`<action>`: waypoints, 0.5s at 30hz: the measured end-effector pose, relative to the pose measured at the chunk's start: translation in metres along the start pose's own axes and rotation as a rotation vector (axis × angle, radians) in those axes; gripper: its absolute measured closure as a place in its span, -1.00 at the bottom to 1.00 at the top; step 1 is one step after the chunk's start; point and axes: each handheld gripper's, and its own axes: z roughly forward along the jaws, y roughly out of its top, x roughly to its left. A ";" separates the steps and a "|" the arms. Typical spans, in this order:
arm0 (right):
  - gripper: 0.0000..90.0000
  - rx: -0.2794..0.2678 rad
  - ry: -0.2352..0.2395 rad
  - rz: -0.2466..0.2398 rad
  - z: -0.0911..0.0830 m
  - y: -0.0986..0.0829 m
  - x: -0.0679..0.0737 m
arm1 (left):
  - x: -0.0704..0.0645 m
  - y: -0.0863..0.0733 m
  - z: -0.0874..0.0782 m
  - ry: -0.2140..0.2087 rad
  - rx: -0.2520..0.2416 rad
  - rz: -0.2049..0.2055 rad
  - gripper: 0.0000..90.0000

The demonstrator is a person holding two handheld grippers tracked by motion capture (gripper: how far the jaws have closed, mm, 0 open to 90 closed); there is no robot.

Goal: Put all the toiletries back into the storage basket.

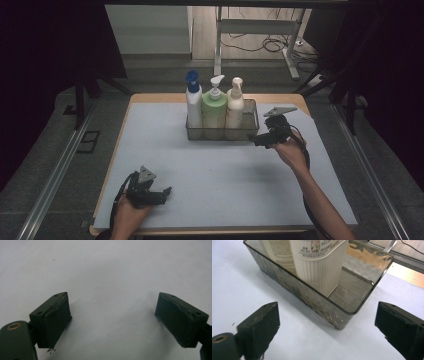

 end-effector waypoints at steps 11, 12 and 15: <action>-1.00 -0.007 0.009 -0.035 -0.018 -0.015 0.007 | 0.000 0.000 0.000 0.000 0.000 0.000 -0.73; -1.00 -0.006 0.008 -0.037 -0.020 -0.016 0.008 | 0.000 0.000 0.000 0.001 0.000 0.000 -0.73; -1.00 -0.001 0.006 -0.050 -0.026 -0.021 0.010 | 0.000 0.000 0.000 0.001 0.000 0.000 -0.73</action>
